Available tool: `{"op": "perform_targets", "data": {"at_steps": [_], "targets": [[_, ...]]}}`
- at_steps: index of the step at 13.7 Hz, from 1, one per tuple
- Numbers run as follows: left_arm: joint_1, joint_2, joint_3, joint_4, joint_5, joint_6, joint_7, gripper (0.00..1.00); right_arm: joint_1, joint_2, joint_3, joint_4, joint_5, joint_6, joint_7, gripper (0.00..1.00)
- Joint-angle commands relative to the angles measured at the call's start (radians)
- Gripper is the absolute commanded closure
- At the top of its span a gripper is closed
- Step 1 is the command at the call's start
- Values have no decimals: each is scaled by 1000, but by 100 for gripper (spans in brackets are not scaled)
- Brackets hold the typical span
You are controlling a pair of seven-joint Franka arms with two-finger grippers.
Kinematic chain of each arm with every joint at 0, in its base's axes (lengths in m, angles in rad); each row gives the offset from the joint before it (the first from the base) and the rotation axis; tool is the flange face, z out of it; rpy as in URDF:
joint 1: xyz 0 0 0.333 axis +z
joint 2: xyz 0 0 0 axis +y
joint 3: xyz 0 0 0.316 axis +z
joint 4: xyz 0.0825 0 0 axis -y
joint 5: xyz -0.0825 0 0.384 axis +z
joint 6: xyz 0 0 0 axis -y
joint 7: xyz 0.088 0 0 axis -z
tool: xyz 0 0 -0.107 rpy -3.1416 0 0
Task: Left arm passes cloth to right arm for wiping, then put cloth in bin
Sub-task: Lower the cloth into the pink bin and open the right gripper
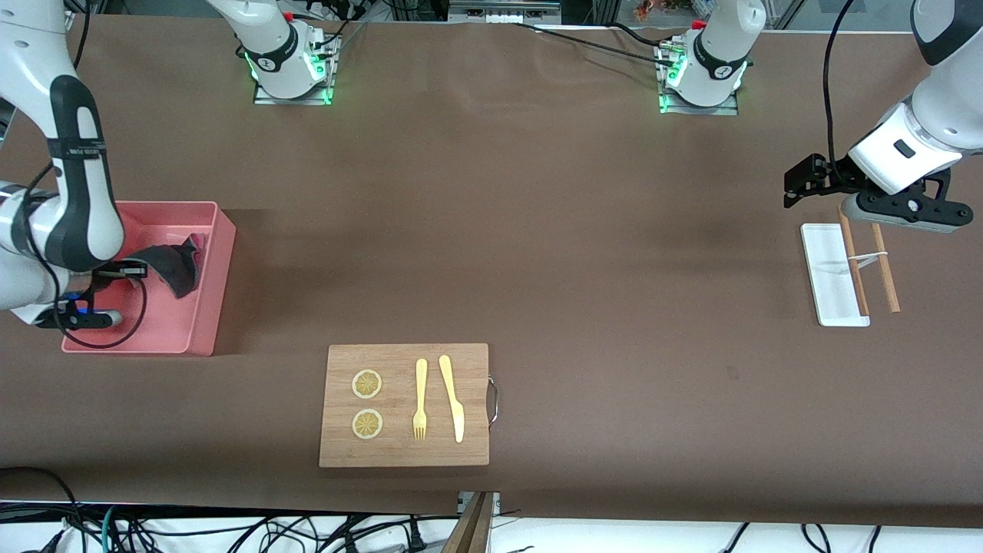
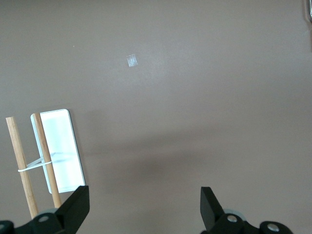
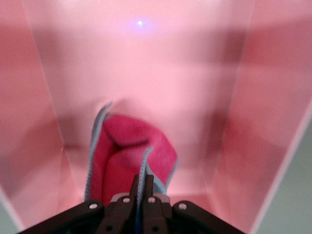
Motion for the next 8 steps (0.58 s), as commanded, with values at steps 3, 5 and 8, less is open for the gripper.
{"op": "perform_targets", "data": {"at_steps": [3, 5, 8], "targets": [[-1, 0, -1, 15, 8, -10, -16, 0, 2, -12, -1, -11, 20, 31, -6, 0], [-2, 2, -1, 24, 9, -10, -17, 0, 2, -68, 1, -9, 20, -9, -12, 0], [-1, 6, 1, 26, 8, -10, -17, 0, 2, -176, 16, 15, 20, -144, -10, 0]]}}
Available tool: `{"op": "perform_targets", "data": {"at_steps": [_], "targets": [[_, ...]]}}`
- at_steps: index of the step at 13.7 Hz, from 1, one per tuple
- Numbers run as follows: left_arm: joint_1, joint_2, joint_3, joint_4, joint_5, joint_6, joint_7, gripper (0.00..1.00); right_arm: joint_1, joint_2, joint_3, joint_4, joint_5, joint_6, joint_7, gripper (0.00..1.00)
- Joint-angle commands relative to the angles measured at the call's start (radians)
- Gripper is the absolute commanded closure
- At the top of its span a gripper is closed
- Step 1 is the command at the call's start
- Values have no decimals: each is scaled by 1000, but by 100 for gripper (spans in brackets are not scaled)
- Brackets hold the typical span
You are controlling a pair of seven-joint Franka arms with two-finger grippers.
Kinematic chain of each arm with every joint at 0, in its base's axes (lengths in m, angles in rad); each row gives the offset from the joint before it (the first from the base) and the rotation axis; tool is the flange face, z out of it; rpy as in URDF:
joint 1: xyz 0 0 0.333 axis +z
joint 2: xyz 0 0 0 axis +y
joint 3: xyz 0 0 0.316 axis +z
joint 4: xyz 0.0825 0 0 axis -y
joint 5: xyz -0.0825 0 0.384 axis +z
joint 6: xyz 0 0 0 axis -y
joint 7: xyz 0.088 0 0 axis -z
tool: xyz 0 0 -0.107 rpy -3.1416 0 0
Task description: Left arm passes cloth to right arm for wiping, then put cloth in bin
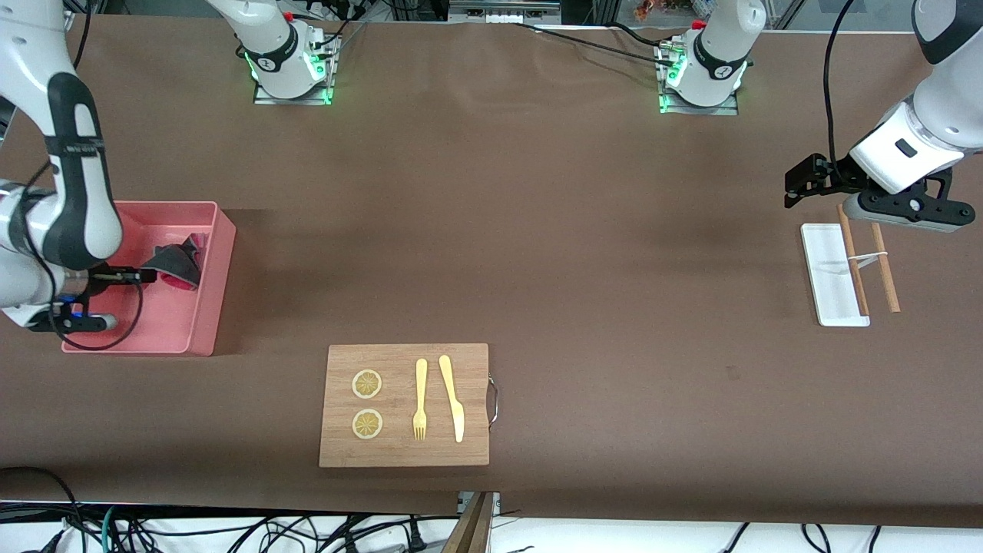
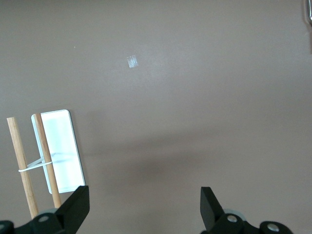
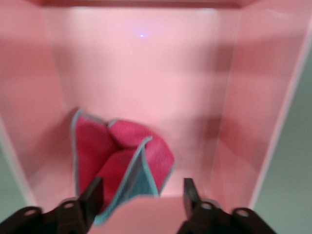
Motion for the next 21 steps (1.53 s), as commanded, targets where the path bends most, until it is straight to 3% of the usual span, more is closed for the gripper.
{"op": "perform_targets", "data": {"at_steps": [1, 6, 11, 16, 19, 21], "targets": [[-1, 8, 1, 25, 8, -10, -12, 0, 0, -139, 28, -4, 15, -116, -7, 0], [-4, 46, -2, 88, 8, -13, -14, 0, 0, -317, 103, 7, 12, -253, -5, 0], [-4, 61, -4, 112, 8, -16, -23, 0, 0, -444, 157, 8, 6, -244, -18, 0], [-2, 61, -6, 112, 8, -17, -20, 0, -1, -503, 174, 34, 1, -251, -5, 0], [-1, 61, -4, 112, 8, -17, -20, 0, -1, -518, 212, 36, 12, -339, 248, 0], [-1, 61, -2, 112, 8, -17, -20, 0, -1, -521, 246, 37, 15, -362, 272, 0]]}}
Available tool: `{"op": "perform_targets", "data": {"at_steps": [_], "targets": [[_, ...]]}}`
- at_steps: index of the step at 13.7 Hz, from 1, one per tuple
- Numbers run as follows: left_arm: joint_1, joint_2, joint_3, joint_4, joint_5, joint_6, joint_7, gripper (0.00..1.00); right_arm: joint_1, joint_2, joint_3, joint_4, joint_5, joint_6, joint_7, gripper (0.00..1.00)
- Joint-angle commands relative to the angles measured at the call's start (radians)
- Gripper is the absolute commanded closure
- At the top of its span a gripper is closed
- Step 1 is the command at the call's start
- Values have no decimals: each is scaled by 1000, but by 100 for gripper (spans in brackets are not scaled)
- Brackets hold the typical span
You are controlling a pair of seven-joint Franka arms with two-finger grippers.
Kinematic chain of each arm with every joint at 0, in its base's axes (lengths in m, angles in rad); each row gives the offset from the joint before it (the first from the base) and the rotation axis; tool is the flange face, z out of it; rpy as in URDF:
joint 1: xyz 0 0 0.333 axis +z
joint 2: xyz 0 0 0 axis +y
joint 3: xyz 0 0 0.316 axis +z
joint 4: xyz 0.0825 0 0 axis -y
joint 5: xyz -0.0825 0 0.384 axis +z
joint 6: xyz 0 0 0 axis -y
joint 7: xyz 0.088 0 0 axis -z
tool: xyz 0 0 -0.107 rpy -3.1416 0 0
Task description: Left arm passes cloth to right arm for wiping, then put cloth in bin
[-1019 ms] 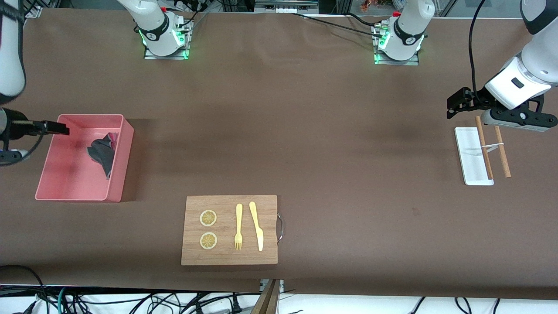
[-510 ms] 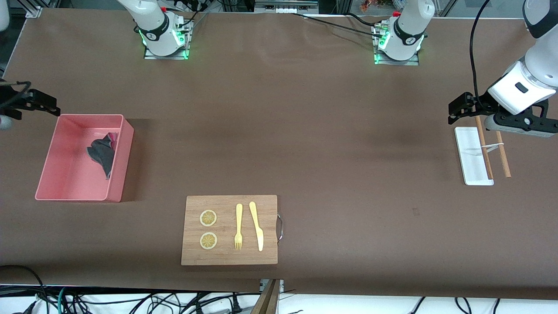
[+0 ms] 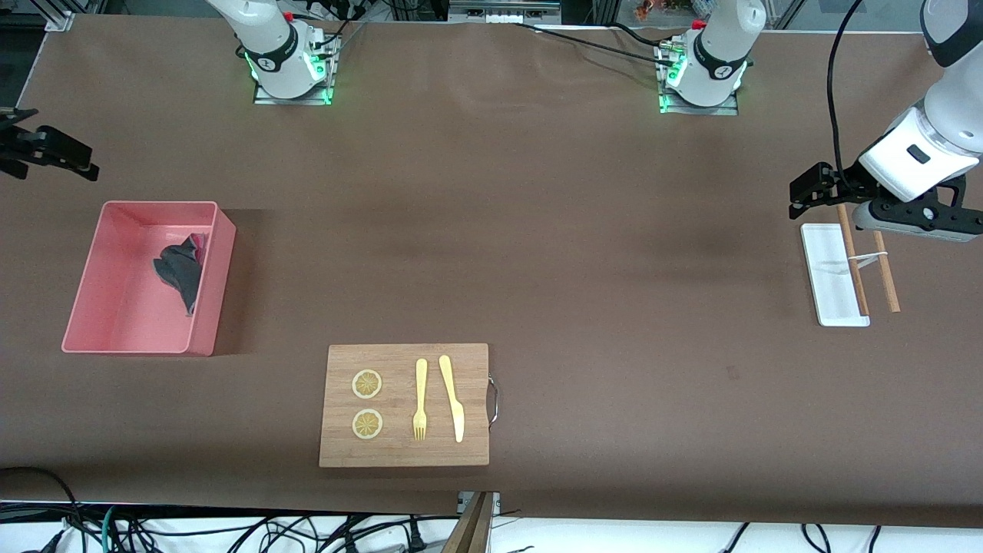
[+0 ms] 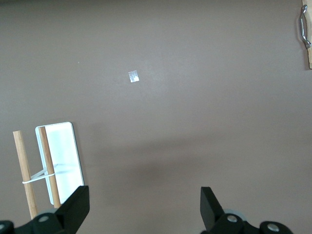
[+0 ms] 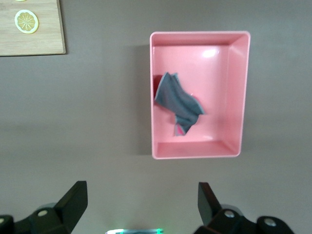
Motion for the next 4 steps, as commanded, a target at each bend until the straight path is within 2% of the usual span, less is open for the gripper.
{"op": "perform_targets", "data": {"at_steps": [1, 4], "targets": [[1, 13, 1, 29, 8, -18, -9, 0, -5, -7, 28, 2, 13, -36, 52, 0], [2, 16, 4, 29, 8, -18, -6, 0, -5, 4, 20, 6, 10, -38, 45, 0]]}}
